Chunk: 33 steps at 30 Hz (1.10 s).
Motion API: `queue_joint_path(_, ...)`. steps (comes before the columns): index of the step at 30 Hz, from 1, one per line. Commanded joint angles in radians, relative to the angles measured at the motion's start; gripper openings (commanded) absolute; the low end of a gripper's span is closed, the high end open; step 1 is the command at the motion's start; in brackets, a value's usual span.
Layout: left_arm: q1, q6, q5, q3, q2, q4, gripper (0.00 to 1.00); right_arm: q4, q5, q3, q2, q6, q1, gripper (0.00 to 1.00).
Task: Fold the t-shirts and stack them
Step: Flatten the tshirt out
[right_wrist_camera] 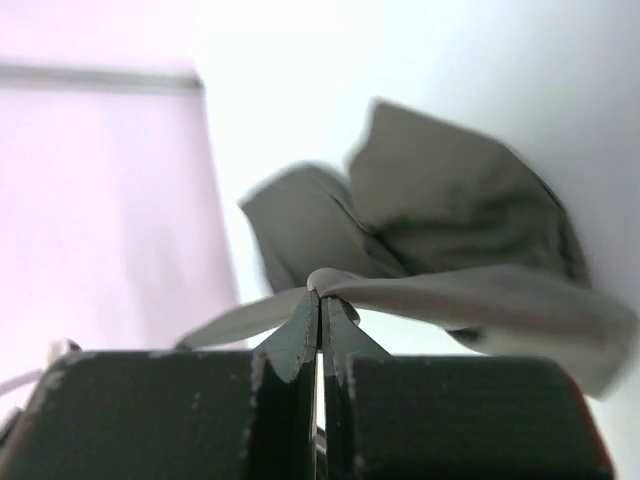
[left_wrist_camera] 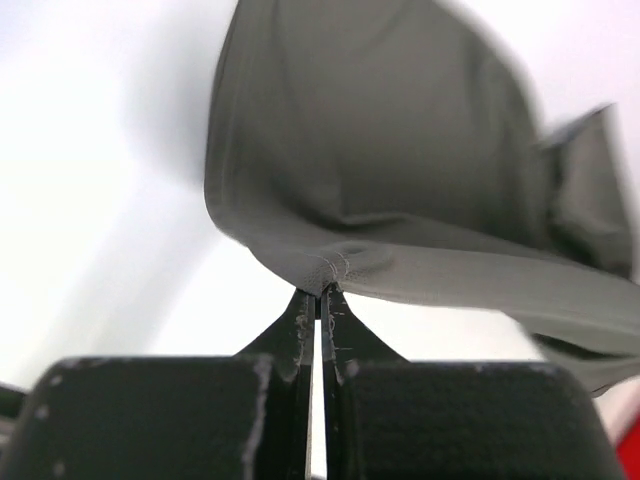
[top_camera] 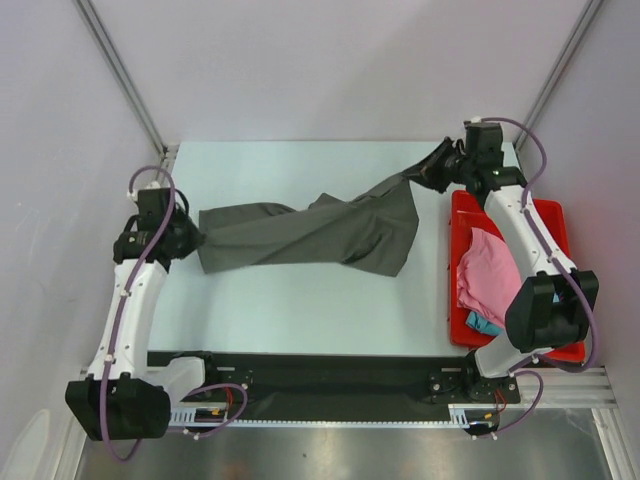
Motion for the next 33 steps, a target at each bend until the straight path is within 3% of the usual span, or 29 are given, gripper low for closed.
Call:
queue_joint_path(1,0.005,-0.04,-0.031,0.121,-0.029,0.041,0.0,0.157,-0.007,0.064,-0.042,0.166,-0.016,0.0)
queue_joint_path(7,0.005,0.017,0.017,0.301,-0.019,0.109,0.0,0.334,-0.001,0.125,-0.092,0.217,-0.026,0.0)
queue_joint_path(12,0.005,0.086,0.175,0.506,0.02,0.184,0.0,0.371,-0.002,0.28,-0.095,0.195,-0.037,0.0)
queue_joint_path(21,0.005,0.087,0.297,0.816,0.064,0.236,0.0,0.399,0.007,0.539,-0.138,0.082,-0.042,0.0)
queue_joint_path(26,0.004,0.084,0.298,0.875,0.003,0.199,0.0,0.367,0.039,0.627,-0.22,-0.006,-0.043,0.0)
queue_joint_path(33,-0.018,0.089,0.252,0.821,-0.106,0.17,0.0,0.33,0.074,0.61,-0.326,-0.053,-0.043,0.0)
